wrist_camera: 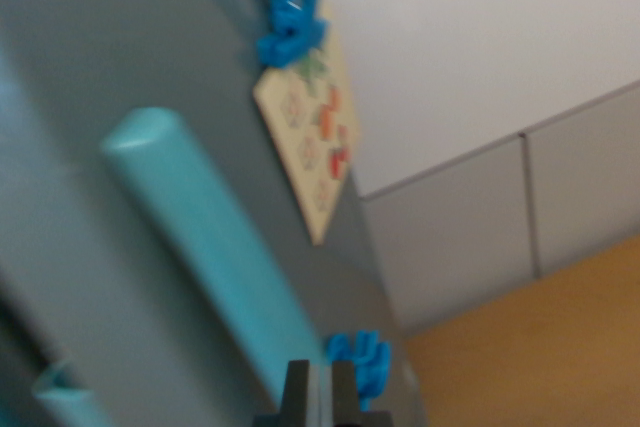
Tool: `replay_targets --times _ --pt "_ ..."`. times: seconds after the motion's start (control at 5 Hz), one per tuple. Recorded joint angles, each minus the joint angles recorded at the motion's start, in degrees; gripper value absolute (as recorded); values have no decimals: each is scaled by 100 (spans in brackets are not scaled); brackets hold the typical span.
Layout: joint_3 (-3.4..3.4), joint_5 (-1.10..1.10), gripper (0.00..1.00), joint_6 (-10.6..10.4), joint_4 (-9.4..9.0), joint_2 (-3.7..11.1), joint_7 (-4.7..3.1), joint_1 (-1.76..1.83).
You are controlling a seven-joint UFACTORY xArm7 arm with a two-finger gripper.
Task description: Close fridge door
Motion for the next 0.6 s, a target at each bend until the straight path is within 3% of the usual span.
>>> replay_targets --times 0.2,0.4,0.6 --pt "0 0 100 0 0 0 0 0" --pt "0 0 100 -9 260 544 0 0" --pt "0 0 100 -9 260 544 0 0"
